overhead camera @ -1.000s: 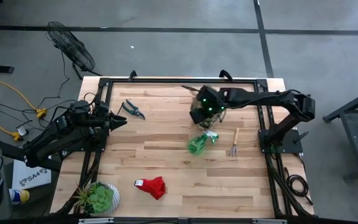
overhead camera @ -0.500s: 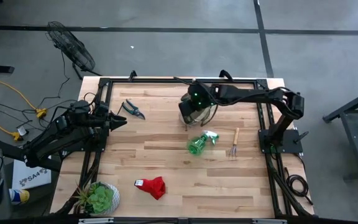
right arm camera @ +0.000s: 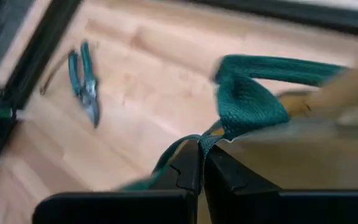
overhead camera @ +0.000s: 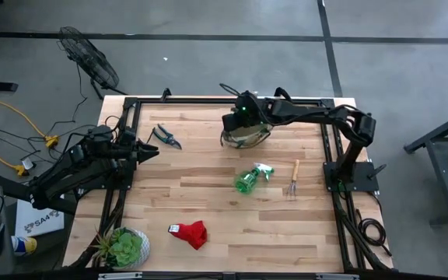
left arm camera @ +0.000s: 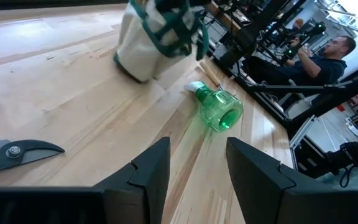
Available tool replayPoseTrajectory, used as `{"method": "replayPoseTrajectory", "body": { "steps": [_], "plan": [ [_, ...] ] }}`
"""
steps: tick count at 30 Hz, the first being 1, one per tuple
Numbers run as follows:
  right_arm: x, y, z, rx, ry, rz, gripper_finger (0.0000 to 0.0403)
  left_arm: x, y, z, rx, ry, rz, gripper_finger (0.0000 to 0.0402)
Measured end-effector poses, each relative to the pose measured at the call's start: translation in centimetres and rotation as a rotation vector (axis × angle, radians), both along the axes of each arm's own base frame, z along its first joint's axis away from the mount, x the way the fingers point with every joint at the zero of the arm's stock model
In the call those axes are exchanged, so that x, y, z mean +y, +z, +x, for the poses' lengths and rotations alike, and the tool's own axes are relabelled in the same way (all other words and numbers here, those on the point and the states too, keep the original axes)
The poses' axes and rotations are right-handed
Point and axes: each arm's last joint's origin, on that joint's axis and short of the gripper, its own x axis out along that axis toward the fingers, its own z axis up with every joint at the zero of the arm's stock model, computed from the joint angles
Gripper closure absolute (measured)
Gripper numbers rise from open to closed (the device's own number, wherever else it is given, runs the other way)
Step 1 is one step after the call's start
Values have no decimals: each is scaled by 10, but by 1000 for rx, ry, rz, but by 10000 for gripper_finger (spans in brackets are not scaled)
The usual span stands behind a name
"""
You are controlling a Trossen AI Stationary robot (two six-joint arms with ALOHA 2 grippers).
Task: Pick & Place Garden tools in Gardening bag
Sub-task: Adjust the gardening bag on the table
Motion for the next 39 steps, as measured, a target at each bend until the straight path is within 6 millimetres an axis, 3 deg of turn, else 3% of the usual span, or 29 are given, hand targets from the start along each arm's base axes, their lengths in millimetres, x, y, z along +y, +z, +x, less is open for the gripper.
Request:
{"method": "replayPoseTrajectory", "body": {
  "steps": [12, 26, 29, 39],
  "plan": [
    [-25, 2, -6, -30, -106, -60, 399, 0, 0, 0, 0, 0, 0, 247],
    [-31, 0, -9, -13, -76, -51, 397, 0, 0, 0, 0, 0, 0, 247],
    [-32, 1, -9, -18, -48, -58, 373, 0, 0, 0, 0, 0, 0, 247],
    [-39, 2, -12, -45, -99, -22, 229, 0, 0, 0, 0, 0, 0, 247]
  ]
}}
